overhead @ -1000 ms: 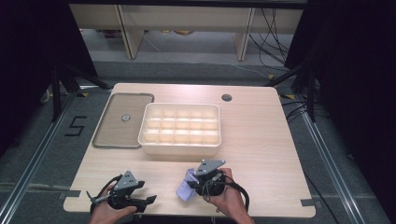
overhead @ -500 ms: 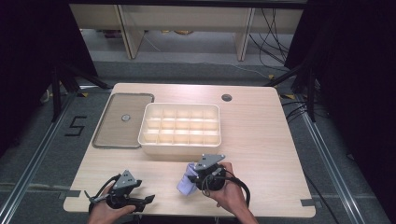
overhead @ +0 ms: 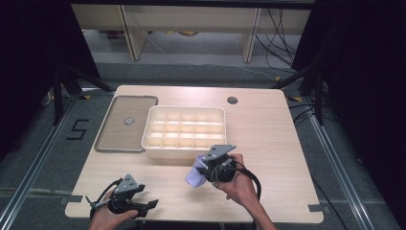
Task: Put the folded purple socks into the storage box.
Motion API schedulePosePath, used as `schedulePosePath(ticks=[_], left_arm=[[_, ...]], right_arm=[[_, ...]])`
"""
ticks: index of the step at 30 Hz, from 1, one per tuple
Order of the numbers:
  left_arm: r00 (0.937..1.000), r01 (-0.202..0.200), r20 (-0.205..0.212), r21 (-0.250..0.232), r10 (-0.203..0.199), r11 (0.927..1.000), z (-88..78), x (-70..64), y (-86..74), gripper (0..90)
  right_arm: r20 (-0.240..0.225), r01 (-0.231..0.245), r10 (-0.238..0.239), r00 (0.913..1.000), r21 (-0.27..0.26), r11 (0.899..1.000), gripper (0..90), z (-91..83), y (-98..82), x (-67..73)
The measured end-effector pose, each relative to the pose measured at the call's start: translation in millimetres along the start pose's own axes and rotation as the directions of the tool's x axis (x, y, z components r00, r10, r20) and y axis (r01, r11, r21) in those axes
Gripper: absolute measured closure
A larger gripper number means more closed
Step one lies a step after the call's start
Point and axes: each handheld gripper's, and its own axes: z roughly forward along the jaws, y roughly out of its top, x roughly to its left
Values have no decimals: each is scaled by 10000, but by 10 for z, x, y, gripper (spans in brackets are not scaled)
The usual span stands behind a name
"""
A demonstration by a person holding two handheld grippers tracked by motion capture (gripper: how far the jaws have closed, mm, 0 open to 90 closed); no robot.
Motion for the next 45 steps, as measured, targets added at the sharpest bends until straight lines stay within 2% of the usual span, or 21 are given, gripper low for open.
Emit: schedulePosePath(ticks=[1, 2, 3, 4, 8, 10, 12, 13, 14, 17, 20, 22, 23, 29, 30, 32, 35, 36, 38, 42, 45], left_arm=[[9998, -186, -8, 27, 186, 9998, -4, 9, 3, 225], [10000, 6, -19, 7, -6, 10000, 0, -4, -1, 225], [9999, -120, -91, 64, 121, 9999, -4, 0, 1, 225], [10000, -4, -24, -20, 4, 10000, 1, -14, 0, 225], [9998, -189, -29, 2, 189, 9998, -1, -8, 6, 226], [9999, -152, -57, 10, 152, 9999, -6, -6, 7, 226], [9996, -261, -63, 121, 262, 9996, -18, 8, 7, 226], [10000, -47, -75, 72, 47, 10000, -12, 1, 3, 225], [9997, -206, -97, 65, 207, 9998, -15, 14, 7, 225], [9999, -74, -78, -92, 73, 9999, -11, 10, 6, 226], [9998, -156, -92, -6, 156, 9999, -17, 12, 8, 226], [9998, -140, -154, 107, 141, 9998, -21, 3, 9, 226], [9997, -238, -58, 106, 239, 9997, -22, 8, 10, 226], [9997, -212, -98, -49, 211, 9998, -16, 14, 9, 226], [9999, -110, -82, -123, 109, 9999, -12, 12, 10, 226], [9999, -28, -121, -139, 27, 9999, -15, 8, 8, 226], [9999, -122, -70, -130, 121, 9998, -12, 12, 9, 226], [9998, -192, -83, -51, 191, 9998, -17, 17, 11, 226], [9997, -219, -70, -34, 219, 9998, -17, 13, 11, 226], [9998, -165, -96, -40, 165, 9999, -15, 9, 11, 226], [9998, -171, -61, 66, 171, 9998, -17, 4, 9, 226]], right_arm=[[-2, -114, 114, 9999, 53, 9999, 735, -20, 15, -10], [134, -67, 68, 9999, -62, 10000, 735, -38, 29, -26], [156, -77, 79, 9998, -85, 9999, 734, -56, 45, -38], [171, -93, 94, 9998, -52, 9999, 735, -81, 66, -56], [213, 13, -12, 9998, -53, 10000, 734, -114, 145, -130], [365, -201, 204, 9991, -95, 9998, 734, -134, 183, -162], [501, -40, 45, 9987, -105, 9999, 734, -164, 222, -211], [461, -200, 205, 9987, -111, 9997, 734, -181, 239, -222], [473, -267, 272, 9985, -95, 9996, 735, -202, 261, -244], [622, 69, -54, 9980, -243, 9997, 734, -247, 323, -326], [849, -194, 207, 9962, -157, 9997, 735, -312, 381, -375], [897, -91, 101, 9959, -120, 9999, 734, -340, 413, -424], [985, -236, 255, 9948, -204, 9995, 735, -339, 422, -431], [1122, -267, 271, 9933, -52, 9996, 734, -363, 500, -540], [1188, -125, 134, 9928, -83, 9999, 734, -362, 516, -571], [1303, -316, 317, 9910, -29, 9995, 734, -371, 539, -608], [1405, -194, 165, 9899, 192, 9996, 735, -374, 579, -679], [1476, -100, 89, 9890, 65, 9999, 734, -361, 582, -699], [1539, -240, 189, 9879, 313, 9992, 734, -368, 603, -732], [1753, -326, 258, 9842, 364, 9988, 734, -354, 627, -799], [1757, -777, 678, 9821, 503, 9957, 734, -333, 629, -821]])
